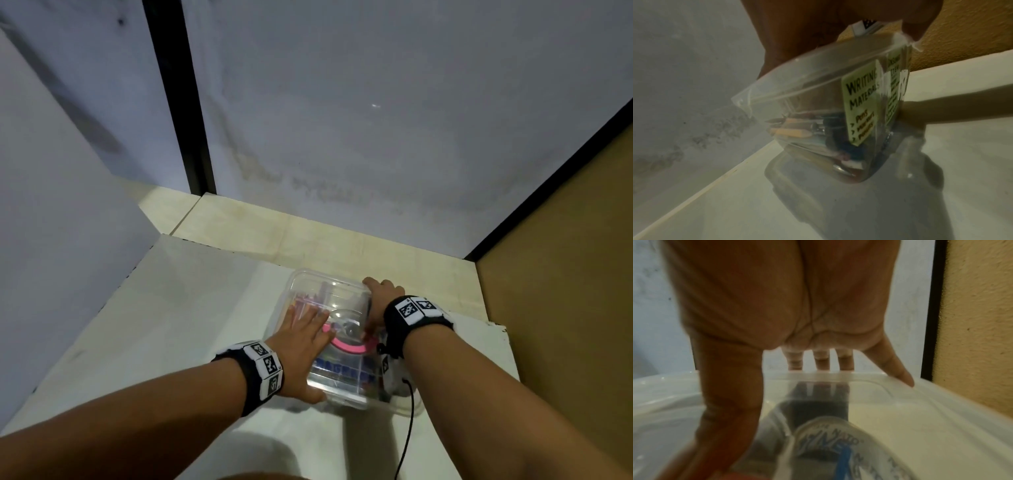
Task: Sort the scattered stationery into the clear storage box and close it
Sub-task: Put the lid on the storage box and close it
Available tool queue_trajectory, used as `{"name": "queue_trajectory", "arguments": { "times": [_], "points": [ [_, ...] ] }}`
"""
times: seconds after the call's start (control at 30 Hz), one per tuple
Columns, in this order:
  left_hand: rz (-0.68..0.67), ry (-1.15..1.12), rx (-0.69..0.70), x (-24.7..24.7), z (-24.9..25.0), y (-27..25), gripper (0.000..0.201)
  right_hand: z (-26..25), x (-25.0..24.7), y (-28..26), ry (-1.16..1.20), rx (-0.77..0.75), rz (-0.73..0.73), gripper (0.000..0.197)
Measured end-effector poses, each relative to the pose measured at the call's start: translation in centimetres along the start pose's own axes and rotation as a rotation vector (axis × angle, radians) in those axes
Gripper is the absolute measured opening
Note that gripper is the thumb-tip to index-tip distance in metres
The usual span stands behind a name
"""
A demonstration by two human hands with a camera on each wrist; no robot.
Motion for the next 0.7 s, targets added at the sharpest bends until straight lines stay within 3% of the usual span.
{"name": "queue_trajectory", "arguments": {
  "times": [0.27, 0.5, 0.7],
  "points": [
    [-0.057, 0.133, 0.023, 0.7, 0.4, 0.4, 0.104, -0.4, -0.4, 0.3, -0.005, -0.017, -0.026, 0.113],
    [-0.027, 0.088, 0.033, 0.8, 0.3, 0.2, 0.102, 0.3, -0.1, -0.8, 0.093, 0.024, -0.007, 0.117],
    [-0.027, 0.08, 0.056, -0.7, 0.2, 0.0, 0.093, 2.4, 0.0, -3.3, 0.178, 0.119, 0.085, 0.082]
  ]
}}
Point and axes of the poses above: each hand's wrist, its own y-axis towards the middle knuckle, its own x-axis out of the palm, z = x × y, the point moved 9 cm from there along y, towards the middle knuckle, and after that the axes turned 11 degrees about x, right-handed, at the moved point
